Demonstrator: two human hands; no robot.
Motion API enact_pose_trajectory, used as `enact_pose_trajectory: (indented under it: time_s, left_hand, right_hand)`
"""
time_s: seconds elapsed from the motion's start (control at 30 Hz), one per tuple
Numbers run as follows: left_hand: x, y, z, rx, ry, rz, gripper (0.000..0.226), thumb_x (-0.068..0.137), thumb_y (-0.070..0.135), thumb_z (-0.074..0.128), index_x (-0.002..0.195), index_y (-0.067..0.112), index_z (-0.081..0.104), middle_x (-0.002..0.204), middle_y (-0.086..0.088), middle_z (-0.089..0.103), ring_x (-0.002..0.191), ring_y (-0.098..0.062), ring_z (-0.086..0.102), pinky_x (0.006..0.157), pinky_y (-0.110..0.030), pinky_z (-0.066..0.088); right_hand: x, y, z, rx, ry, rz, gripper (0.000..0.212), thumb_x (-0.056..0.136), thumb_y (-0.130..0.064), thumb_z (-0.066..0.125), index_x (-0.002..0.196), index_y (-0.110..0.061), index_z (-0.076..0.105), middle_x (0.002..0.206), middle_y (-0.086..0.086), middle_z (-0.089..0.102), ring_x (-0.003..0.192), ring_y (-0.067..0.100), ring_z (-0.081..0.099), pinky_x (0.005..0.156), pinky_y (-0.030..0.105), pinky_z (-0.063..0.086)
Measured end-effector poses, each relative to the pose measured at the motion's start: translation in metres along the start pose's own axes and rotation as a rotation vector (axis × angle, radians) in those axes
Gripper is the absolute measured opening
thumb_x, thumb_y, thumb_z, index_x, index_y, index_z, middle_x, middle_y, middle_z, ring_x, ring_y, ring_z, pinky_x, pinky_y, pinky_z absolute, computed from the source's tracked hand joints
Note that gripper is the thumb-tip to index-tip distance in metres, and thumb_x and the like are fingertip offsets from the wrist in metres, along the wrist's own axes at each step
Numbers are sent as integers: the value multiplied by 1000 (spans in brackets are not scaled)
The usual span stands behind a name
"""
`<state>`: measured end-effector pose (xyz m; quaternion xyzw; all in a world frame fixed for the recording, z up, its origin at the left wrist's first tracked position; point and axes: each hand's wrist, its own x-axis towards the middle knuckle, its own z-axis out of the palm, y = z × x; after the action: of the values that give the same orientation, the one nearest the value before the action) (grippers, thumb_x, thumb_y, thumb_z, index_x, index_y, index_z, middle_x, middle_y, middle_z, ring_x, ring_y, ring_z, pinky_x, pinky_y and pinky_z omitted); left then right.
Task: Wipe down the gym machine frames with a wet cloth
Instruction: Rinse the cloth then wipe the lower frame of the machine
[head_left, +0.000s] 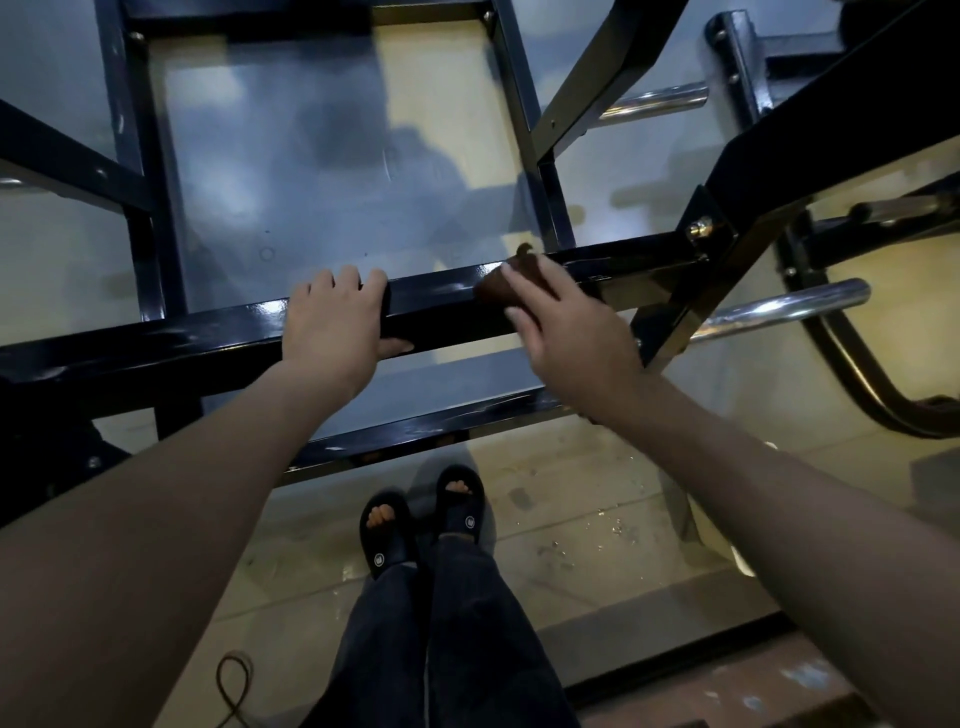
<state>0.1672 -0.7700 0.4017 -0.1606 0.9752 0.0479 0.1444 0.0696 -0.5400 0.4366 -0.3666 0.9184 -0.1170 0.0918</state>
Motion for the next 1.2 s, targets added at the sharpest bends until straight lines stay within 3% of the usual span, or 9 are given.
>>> enact_pose_trajectory:
  time_s: [0.1, 0.23, 0.37, 0.47, 0.63, 0.83, 1.03, 1.1, 1.2]
  left_hand:
    - [-1, 2, 1, 25, 14, 8, 68, 85, 68, 63, 123, 14, 46, 109, -11, 54, 100, -34, 51, 86, -43, 40]
    - [-3, -2, 7, 58, 53, 24, 69, 85, 70, 61, 122, 13, 46, 105, -9, 54, 95, -32, 50, 84, -42, 39]
    - [-1, -1, 6, 10, 49, 13, 67, 85, 69, 62, 120, 15, 47, 105, -9, 54, 96, -32, 49, 86, -43, 40]
    - [-3, -2, 7, -28, 84, 16, 67, 83, 69, 64, 119, 14, 49, 104, -10, 56, 95, -33, 49, 86, -44, 40]
    - [-4, -4, 9, 18, 73, 25, 68, 85, 70, 61, 122, 15, 48, 106, -9, 55, 96, -33, 49, 85, -44, 40]
    - [-3, -1, 3, -38, 32, 8, 66, 86, 67, 64, 123, 15, 48, 112, -11, 56, 104, -34, 50, 88, -43, 38]
    - [-4, 0, 3, -24, 29, 7, 67, 87, 67, 62, 126, 15, 46, 115, -11, 55, 106, -35, 49, 90, -44, 38]
    - [-5, 1, 2, -15, 17, 5, 66, 88, 66, 62, 126, 15, 46, 115, -11, 54, 106, -34, 49, 90, -44, 38]
    - [-4, 1, 1, -38, 21, -2, 65, 87, 66, 63, 124, 15, 47, 111, -11, 54, 103, -34, 49, 88, -44, 40]
  right_hand:
    - [7, 56, -17, -85, -8, 243, 47, 108, -45, 43, 155, -42, 42, 166, -4, 33, 123, 34, 62, 96, 44, 53]
    - [20, 67, -27, 9, 70, 698, 49, 108, -44, 41, 155, -30, 46, 166, 6, 34, 139, 37, 49, 113, 47, 41]
    - [13, -12, -1, 46, -26, 276, 47, 111, -42, 37, 157, -30, 42, 165, 4, 34, 116, 34, 64, 92, 41, 54]
    - [11, 6, -7, -26, -62, 36, 47, 110, -46, 36, 157, -39, 39, 162, -2, 38, 112, 31, 66, 90, 45, 57]
    - [26, 61, -23, -124, 1, 551, 48, 110, -49, 33, 155, -37, 40, 162, 3, 38, 130, 36, 56, 105, 50, 47]
    - [14, 1, -9, -77, -147, 70, 51, 113, -44, 27, 160, -30, 34, 171, -1, 20, 112, 36, 65, 84, 42, 52]
    - [26, 70, -30, -88, -33, 615, 49, 112, -43, 31, 157, -27, 38, 168, -2, 23, 130, 40, 55, 103, 47, 43]
    - [25, 42, -18, -32, -27, 559, 47, 112, -41, 32, 156, -25, 40, 167, 1, 28, 131, 38, 55, 105, 46, 44]
    - [12, 6, -3, 7, -60, 179, 47, 112, -40, 34, 156, -25, 42, 164, -2, 35, 116, 35, 65, 89, 42, 52]
